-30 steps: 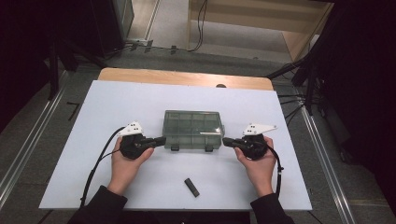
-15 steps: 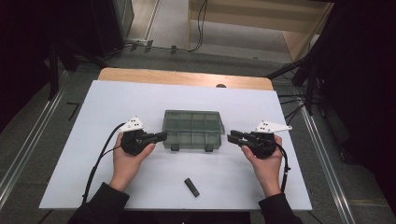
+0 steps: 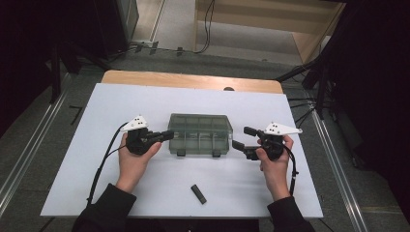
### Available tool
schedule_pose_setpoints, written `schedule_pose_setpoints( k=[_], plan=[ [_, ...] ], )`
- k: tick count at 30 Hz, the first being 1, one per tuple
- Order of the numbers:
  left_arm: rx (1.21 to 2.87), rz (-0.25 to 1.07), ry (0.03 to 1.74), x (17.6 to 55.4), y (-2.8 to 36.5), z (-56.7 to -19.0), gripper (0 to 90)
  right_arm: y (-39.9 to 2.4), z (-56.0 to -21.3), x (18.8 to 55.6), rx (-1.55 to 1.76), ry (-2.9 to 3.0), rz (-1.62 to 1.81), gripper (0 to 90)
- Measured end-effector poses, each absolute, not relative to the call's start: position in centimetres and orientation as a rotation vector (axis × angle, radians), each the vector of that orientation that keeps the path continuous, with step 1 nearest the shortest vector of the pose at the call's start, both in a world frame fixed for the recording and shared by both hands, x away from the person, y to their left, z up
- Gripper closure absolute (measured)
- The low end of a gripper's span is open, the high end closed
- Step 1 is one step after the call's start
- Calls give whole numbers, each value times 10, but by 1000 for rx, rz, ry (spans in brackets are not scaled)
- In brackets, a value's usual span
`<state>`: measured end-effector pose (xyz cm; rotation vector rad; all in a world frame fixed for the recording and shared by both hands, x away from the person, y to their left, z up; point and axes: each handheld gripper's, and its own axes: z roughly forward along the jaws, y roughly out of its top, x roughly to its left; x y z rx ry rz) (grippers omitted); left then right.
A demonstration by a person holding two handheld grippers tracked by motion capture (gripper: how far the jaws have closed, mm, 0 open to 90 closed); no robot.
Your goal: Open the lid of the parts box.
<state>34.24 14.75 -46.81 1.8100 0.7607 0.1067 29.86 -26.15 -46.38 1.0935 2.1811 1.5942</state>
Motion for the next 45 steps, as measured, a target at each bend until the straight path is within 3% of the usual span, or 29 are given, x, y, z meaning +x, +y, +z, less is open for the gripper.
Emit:
schedule_pose_setpoints(
  k=[4,6,27,30,31,32,34,35,41,45],
  plan=[
    [1813,114,756,345,147,-467,890,-262,-466,303,1103,2170,1598,82],
    [1801,110,761,347,147,-466,890,-261,-467,305,1106,2165,1594,0],
    [1740,130,767,370,146,-456,892,-244,-464,328,1099,2106,1540,0],
    [1740,138,768,372,144,-454,892,-243,-461,331,1123,2051,1508,85],
    [1740,137,767,373,144,-454,892,-242,-459,334,1145,2027,1499,196],
    [1739,138,766,374,143,-454,892,-242,-459,334,1145,2027,1499,196],
    [1737,142,765,375,142,-454,892,-237,-456,336,1145,2006,1462,316],
    [1734,145,765,376,141,-454,892,-237,-456,336,1145,2006,1462,316],
    [1737,181,774,378,139,-453,891,-232,-457,344,1114,1969,1418,532],
    [1729,201,783,379,140,-452,890,-234,-457,349,1106,1956,1427,604]
  ],
)
